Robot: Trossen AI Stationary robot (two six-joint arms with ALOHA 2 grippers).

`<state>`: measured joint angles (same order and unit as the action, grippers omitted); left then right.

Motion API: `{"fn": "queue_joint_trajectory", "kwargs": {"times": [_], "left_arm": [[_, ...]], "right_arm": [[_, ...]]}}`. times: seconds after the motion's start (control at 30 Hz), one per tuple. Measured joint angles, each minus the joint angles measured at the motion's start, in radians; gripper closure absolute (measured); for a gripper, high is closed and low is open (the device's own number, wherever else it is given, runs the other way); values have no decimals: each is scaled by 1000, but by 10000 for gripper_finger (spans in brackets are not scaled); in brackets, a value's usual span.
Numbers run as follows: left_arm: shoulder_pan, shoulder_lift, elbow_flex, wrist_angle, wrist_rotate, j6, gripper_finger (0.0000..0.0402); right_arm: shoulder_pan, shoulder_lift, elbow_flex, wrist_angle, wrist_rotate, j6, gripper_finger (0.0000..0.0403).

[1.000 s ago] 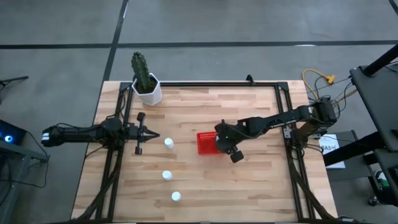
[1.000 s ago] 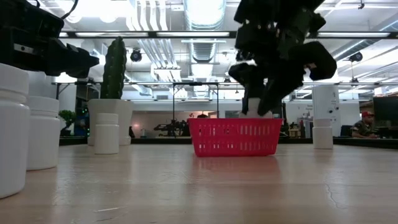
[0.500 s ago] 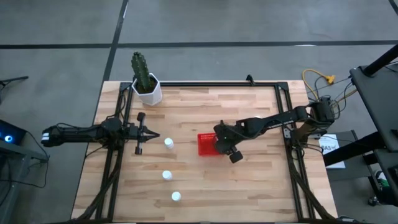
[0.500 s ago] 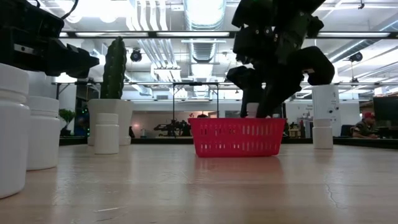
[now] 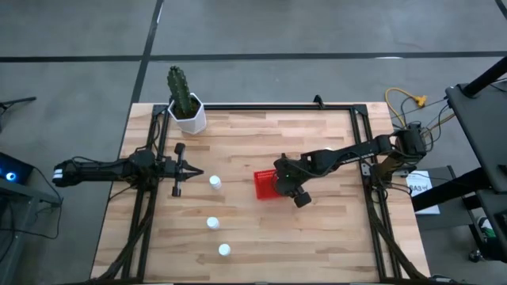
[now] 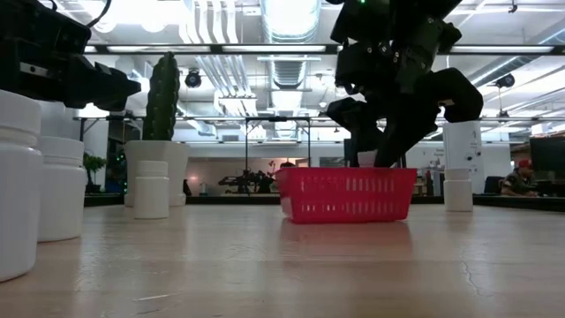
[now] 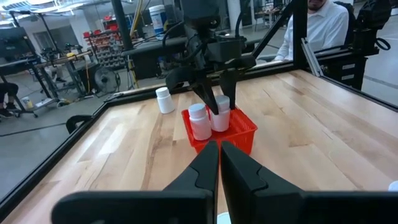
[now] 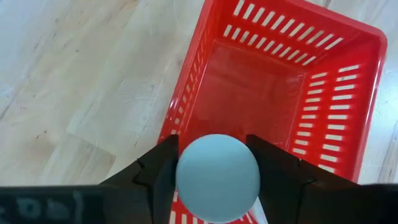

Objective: Pick and place pill bottles into a basket
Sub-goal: Put the white medicine bottle into the red basket

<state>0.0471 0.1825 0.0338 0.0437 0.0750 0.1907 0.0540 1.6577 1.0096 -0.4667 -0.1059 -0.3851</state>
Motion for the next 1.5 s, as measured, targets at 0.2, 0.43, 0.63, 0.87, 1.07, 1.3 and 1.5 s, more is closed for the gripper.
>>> {"fn": "queue_joint_trajectory", "kwargs": {"times": [0.2, 0.43, 0.63, 0.87, 1.07, 1.3, 1.5], "left_arm": [[0, 0, 0, 0, 0, 0, 402], [0, 0, 0, 0, 0, 0, 402], [0, 0, 0, 0, 0, 0, 402], [0, 0, 0, 0, 0, 0, 402], [0, 0, 0, -1, 0, 0, 402], [0, 0, 0, 0, 0, 0, 402], [0, 0, 0, 0, 0, 0, 402]], "right_arm": [[0, 0, 0, 0, 0, 0, 223], [0, -3, 0, 0, 0, 0, 229], [0, -29, 0, 0, 0, -5, 233], [-1, -83, 27, -33, 2, 7, 231], [-9, -116, 47, -170, 61, 32, 237], [-24, -159, 47, -366, 298, 77, 237], [-72, -198, 44, -478, 313, 128, 224]]}}
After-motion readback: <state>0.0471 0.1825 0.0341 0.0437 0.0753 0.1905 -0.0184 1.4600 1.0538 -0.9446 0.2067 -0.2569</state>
